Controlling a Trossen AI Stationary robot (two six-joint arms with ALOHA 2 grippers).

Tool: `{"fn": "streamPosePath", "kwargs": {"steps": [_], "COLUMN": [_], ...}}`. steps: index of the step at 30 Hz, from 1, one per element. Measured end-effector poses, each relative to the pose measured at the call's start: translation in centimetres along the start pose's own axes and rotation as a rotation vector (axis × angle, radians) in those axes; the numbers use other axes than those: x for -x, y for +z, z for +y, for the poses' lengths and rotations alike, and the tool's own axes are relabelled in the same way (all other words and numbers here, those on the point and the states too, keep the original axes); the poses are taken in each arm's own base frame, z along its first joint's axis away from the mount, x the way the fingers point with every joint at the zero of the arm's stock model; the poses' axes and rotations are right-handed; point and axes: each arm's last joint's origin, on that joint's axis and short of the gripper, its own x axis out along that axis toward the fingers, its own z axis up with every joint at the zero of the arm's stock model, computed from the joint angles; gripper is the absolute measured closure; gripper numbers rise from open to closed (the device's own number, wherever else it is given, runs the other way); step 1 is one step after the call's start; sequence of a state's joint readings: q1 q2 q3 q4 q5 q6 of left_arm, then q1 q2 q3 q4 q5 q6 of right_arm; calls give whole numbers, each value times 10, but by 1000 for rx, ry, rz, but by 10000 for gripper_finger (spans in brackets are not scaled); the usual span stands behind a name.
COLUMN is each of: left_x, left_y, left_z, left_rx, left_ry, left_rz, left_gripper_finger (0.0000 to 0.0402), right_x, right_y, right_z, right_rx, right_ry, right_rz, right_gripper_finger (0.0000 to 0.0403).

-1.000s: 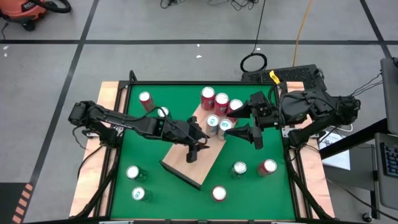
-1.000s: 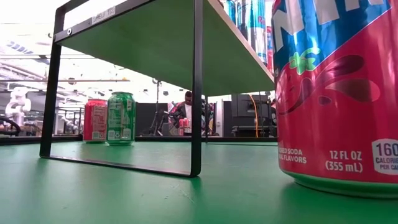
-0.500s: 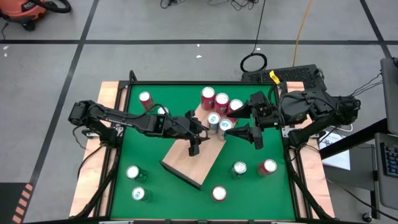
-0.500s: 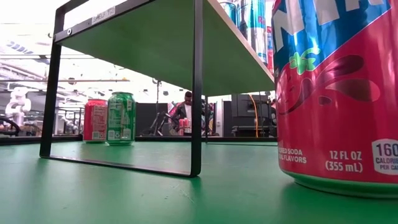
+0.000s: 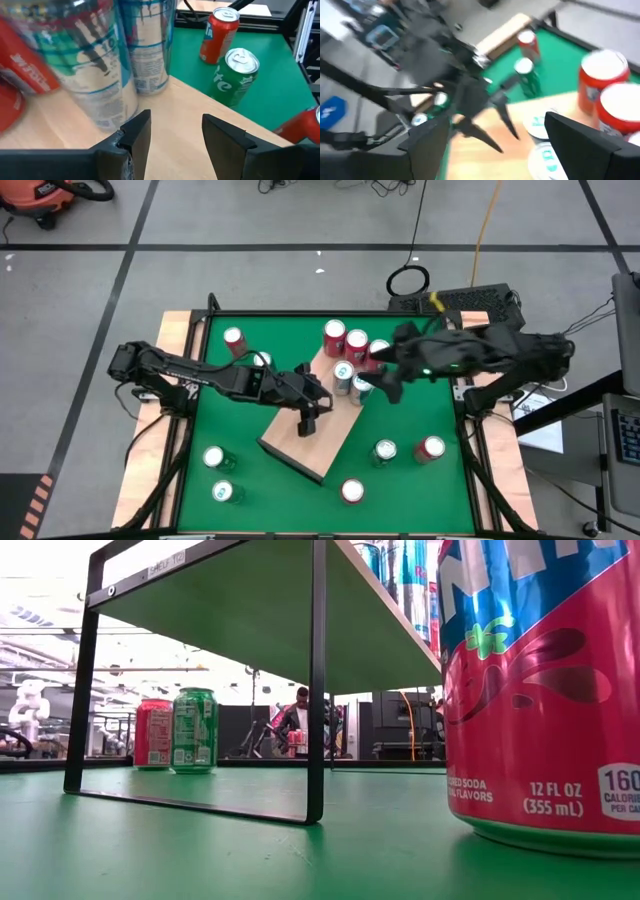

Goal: Sort soda cans
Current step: Put the blue soda can on the shelf and align it with the other blue soda cans

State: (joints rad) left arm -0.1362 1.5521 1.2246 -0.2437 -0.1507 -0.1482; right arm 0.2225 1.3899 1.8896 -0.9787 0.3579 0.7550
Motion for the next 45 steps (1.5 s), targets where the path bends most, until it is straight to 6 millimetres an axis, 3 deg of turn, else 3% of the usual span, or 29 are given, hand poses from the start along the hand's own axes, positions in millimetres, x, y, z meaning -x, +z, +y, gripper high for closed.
{"fn": "streamPosePath", "kwargs": {"steps": [8, 11, 19, 22, 26, 30, 34, 41, 45], "left_x": [14, 27, 70, 87, 112, 140, 167, 186, 187], "left_y": [18, 20, 23, 26, 16, -1, -12, -31, -42], "left_z": [-9, -11, -8, -9, -13, -29, -47, -85, -95], "left_rx": [26, 26, 153, 197, 341, 393, 375, 355, 400], "left_ry": [-31, -53, -86, -191, -411, -476, -505, -559, -485], "left_rz": [-58, -56, -36, -37, 148, 318, 371, 483, 564], "left_gripper_finger": [224, 224, 224, 224, 224, 224, 224, 224, 223], "right_x": [-49, -60, -60, -61, -60, -51, -46, -41, -40], "right_y": [5, 7, 17, 18, 18, 18, 18, 17, 13], "right_z": [-16, -25, -42, -47, -46, -43, -44, -42, -38], "right_rx": [-83, -125, -137, -130, -109, -83, -60, -36, -10], "right_ry": [-106, -133, -182, -193, -159, -141, -144, -126, -116], "right_rz": [81, 129, 121, 134, 160, 150, 153, 153, 171], "right_gripper_finger": [125, 136, 158, 164, 169, 170, 170, 170, 170]}}
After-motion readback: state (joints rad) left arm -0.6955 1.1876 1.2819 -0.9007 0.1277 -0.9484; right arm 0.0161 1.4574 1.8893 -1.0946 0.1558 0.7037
